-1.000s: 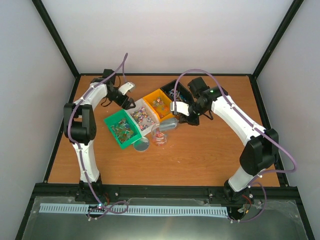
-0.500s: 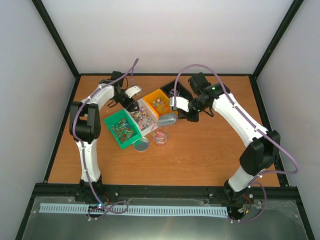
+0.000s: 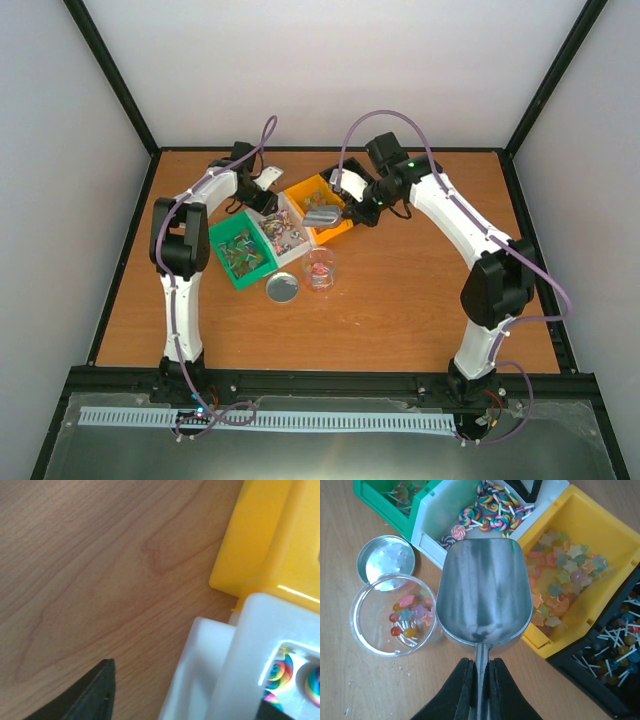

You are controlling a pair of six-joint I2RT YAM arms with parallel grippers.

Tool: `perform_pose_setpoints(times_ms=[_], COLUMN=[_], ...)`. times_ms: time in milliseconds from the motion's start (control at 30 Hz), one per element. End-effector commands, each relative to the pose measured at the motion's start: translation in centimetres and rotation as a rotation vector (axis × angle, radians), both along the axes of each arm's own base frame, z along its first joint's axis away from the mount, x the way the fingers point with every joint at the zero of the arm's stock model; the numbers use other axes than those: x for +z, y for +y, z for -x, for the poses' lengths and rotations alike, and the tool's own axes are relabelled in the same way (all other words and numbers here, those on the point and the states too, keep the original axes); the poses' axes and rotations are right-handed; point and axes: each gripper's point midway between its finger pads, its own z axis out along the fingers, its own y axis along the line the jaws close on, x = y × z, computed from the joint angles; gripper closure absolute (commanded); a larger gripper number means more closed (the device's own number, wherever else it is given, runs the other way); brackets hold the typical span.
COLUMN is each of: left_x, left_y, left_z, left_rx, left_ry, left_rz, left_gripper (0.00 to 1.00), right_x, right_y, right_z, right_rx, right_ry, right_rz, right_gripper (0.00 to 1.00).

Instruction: Pack the candies

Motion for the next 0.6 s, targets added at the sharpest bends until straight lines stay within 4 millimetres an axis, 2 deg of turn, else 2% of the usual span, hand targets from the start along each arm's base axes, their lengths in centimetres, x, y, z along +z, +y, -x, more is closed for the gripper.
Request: perform_pose_setpoints(times_ms=[0, 200, 333, 567], left_x=[0.9, 0.8, 1.0, 1.8], left_y=[0.8, 2.1, 1.9, -0.4], left_z=[-3.8, -5.8, -5.8, -4.6], left_rx=[0.174, 0.317, 0.367, 0.260], left_ry=[-0.092, -0.112, -0.096, -0.075], left_rz=[-0.028, -0.061, -0.031, 0.058], left_gripper=[0.53, 0.64, 0.68, 0.60], right_x=[0.7, -0.8, -1.8, -3.0], right_y=[1.3, 2.3, 3.4, 4.4], right_z=[-1.5, -1.7, -1.9, -3.6], right_rx=[-0.069, -0.067, -0.062, -0.098], right_ry=[0.003, 0.010, 0.006, -0.013], right_rz=[-0.049, -0.026, -0.005, 0.034], right_gripper=[0.97, 0.97, 0.97, 0.97])
